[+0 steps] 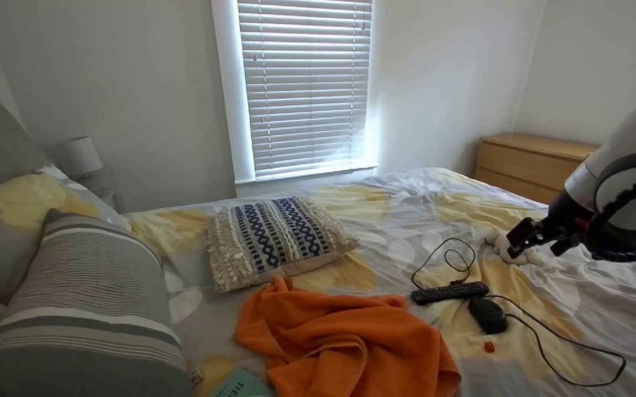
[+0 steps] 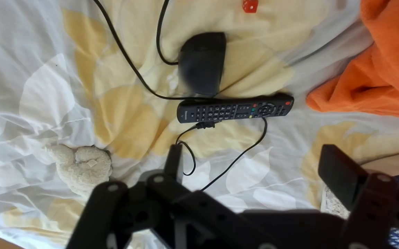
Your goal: Press a button on the alarm clock
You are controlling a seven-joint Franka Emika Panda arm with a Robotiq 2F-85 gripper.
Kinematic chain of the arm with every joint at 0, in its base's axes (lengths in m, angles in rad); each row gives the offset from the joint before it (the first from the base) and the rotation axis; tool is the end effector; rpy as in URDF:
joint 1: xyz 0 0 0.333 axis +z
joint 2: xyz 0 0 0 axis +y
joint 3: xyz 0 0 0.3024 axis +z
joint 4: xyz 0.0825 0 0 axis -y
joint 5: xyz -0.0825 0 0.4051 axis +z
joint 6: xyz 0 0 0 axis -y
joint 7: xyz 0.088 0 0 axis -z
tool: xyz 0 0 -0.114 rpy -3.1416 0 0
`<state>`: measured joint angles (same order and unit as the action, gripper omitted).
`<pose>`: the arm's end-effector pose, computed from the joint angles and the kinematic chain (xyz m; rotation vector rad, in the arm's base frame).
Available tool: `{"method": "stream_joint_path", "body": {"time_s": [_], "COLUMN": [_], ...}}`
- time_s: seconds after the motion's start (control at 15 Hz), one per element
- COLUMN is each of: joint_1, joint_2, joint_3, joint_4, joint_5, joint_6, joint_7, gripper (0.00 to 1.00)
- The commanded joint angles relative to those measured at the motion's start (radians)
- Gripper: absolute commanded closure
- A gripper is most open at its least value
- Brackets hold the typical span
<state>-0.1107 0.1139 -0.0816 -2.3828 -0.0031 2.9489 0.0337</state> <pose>0.5445 -0.1060 0.2860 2.9994 -0.3319 0.6913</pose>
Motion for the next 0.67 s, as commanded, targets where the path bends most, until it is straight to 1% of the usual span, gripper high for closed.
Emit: {"method": "stream_joint_path", "body": {"time_s": [0.0,0.07,0.13,0.27,0.4,0.47,0.53,0.6], "joint_1": [0.004,0.003,0.003,-0.003,-0.011,-0.016,-0.021,-0.02], "joint_2": [0.012,0.023,0.045,0.088,0.134,0.158,0.182,0.21], "joint_3": [0.001,0.002,-0.006,-0.001,0.004,0.008,0.011,0.008], "joint_4": [0.021,0.036,0.053,0.093,0.129,0.149,0.165,0.18], "joint_5": [0.026,0.034,0.024,0.044,0.066,0.081,0.09,0.087], "joint_6": [-0.035,-0.073,-0.071,-0.117,-0.112,-0.118,-0.124,-0.104], "joint_7": [-0.007,-0.007,0.005,-0.006,-0.018,-0.022,-0.023,-0.017], "gripper": [0.0,0.0,0.0,0.0,0.01,0.25,0.26,0.31]}}
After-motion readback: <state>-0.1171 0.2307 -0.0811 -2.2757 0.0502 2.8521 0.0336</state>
